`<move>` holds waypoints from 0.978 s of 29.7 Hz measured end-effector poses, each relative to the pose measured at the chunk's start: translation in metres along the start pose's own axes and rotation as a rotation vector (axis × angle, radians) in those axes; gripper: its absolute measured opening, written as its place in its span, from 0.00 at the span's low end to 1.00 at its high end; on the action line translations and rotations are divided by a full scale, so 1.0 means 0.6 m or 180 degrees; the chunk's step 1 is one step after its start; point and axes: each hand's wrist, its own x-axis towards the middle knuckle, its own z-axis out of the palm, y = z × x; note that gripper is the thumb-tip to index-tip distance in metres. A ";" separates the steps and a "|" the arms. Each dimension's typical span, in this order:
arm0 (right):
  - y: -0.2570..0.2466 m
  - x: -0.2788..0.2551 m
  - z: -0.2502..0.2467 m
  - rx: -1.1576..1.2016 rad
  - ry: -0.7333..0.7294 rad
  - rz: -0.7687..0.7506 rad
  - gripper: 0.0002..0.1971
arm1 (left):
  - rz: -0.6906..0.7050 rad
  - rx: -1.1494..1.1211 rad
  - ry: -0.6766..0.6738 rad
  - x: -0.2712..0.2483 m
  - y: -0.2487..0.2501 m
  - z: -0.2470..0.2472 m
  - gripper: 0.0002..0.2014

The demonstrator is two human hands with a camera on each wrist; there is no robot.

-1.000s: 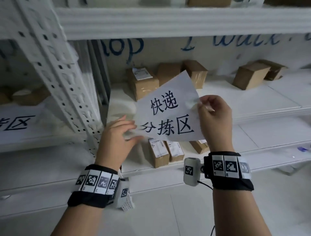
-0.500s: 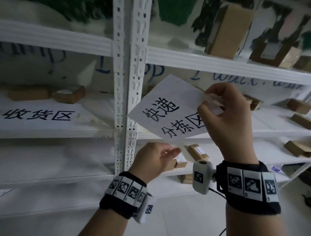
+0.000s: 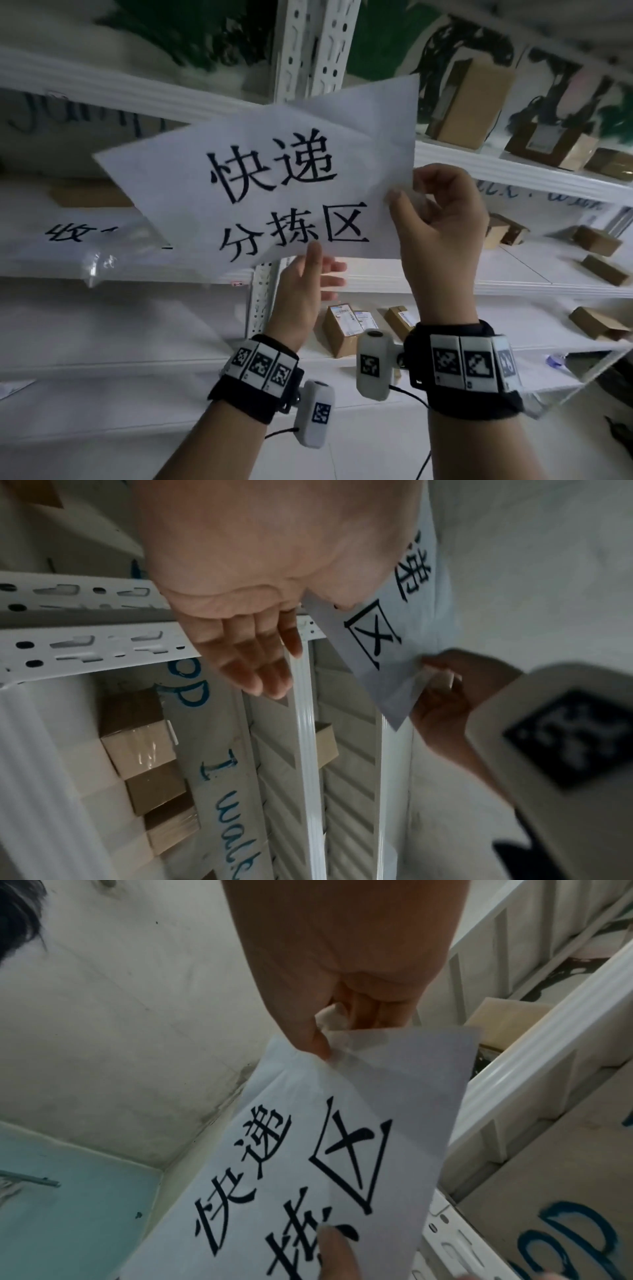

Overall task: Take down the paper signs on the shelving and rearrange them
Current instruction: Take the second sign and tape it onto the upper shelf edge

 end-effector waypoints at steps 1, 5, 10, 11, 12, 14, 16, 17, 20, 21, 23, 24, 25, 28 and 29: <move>0.005 0.004 0.005 0.0013 0.0027 0.0054 0.10 | 0.0006 -0.0186 0.0075 0.006 0.010 -0.008 0.36; 0.024 0.017 0.024 0.0214 0.0099 0.0292 0.11 | 0.0054 -0.0456 0.0451 0.033 0.031 -0.039 0.33; 0.048 0.046 0.044 0.0459 0.0001 0.0446 0.12 | 0.0108 -0.0338 0.0809 0.071 0.049 -0.061 0.32; 0.053 0.052 0.047 0.0479 -0.0015 0.0460 0.12 | 0.0093 -0.0309 0.0848 0.077 0.056 -0.062 0.34; 0.059 0.058 0.050 0.0489 -0.0018 0.0478 0.12 | 0.0075 -0.0293 0.0876 0.083 0.062 -0.063 0.34; 0.070 0.070 0.055 0.0530 0.0012 0.0526 0.13 | 0.0087 -0.0244 0.0841 0.096 0.075 -0.066 0.30; 0.079 0.079 0.062 0.0571 0.0060 0.0555 0.13 | 0.0055 -0.0106 0.0702 0.106 0.087 -0.072 0.31; 0.082 0.082 0.065 0.0584 0.0065 0.0551 0.13 | 0.0004 -0.0007 0.0644 0.111 0.091 -0.076 0.33; 0.088 0.090 0.078 0.0572 0.0004 0.0526 0.13 | -0.0141 0.0309 0.0560 0.119 0.093 -0.083 0.38; 0.090 0.092 0.083 0.0556 -0.0013 0.0531 0.14 | -0.0172 0.0377 0.0577 0.121 0.094 -0.083 0.39; 0.095 0.095 0.092 0.0565 -0.0019 0.0539 0.14 | -0.0177 0.0419 0.0667 0.125 0.095 -0.082 0.41; 0.099 0.095 0.096 0.0600 -0.0025 0.0540 0.14 | -0.0156 0.0424 0.0723 0.128 0.095 -0.082 0.41; 0.103 0.096 0.101 0.0644 -0.0029 0.0549 0.13 | -0.0111 0.0434 0.0771 0.131 0.095 -0.082 0.41; 0.114 0.098 0.113 0.0830 -0.0047 0.0621 0.13 | 0.0181 0.0453 0.0975 0.141 0.101 -0.079 0.39; 0.116 0.099 0.117 0.0906 -0.0064 0.0648 0.13 | 0.0335 0.0437 0.1068 0.144 0.105 -0.077 0.37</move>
